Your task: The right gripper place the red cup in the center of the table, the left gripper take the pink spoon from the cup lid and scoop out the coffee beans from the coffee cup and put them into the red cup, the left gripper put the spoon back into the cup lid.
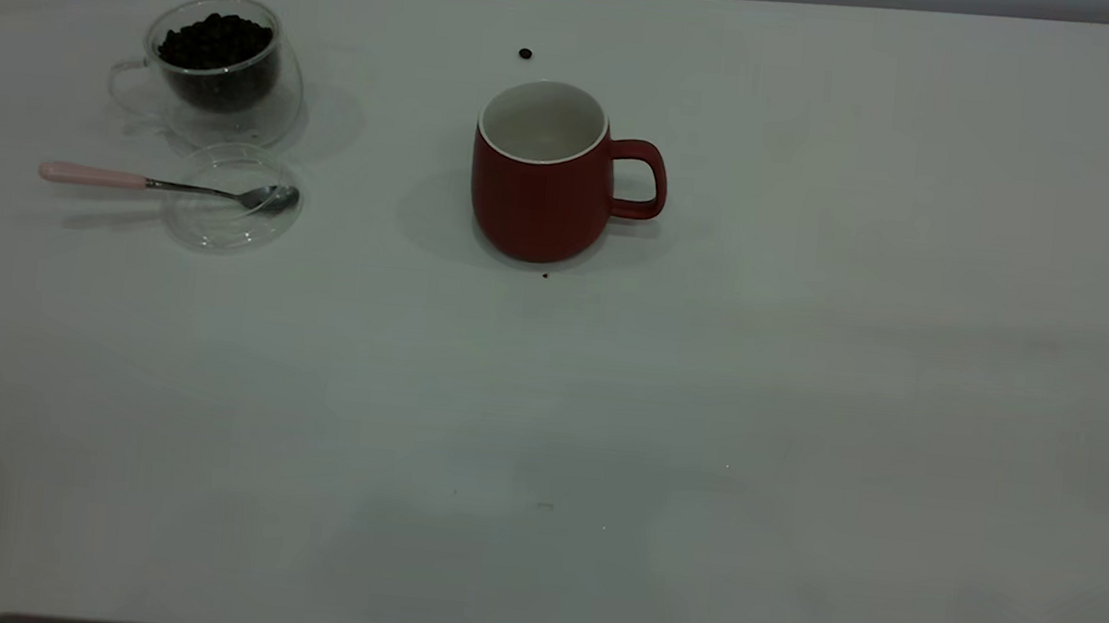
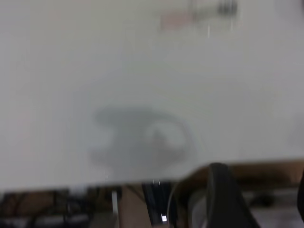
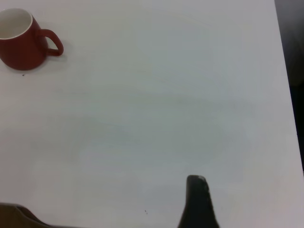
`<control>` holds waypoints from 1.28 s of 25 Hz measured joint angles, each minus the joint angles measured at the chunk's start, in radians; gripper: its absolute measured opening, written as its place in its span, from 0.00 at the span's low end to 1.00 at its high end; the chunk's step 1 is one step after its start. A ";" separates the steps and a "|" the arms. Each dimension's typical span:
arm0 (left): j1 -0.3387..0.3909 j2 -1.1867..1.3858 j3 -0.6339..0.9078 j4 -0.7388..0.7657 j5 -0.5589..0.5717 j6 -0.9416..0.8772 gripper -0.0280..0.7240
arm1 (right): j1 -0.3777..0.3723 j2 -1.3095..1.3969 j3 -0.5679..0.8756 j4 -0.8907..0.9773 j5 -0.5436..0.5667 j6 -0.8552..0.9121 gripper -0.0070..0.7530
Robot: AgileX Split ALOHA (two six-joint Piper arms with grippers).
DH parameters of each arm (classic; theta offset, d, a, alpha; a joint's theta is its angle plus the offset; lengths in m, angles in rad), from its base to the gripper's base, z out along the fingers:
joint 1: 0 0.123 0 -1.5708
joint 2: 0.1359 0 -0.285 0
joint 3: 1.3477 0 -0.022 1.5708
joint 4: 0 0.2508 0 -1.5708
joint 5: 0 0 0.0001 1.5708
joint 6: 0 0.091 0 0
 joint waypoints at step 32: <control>-0.070 -0.956 0.551 0.024 -0.037 -0.141 0.62 | 0.000 0.000 0.000 0.000 0.000 0.000 0.79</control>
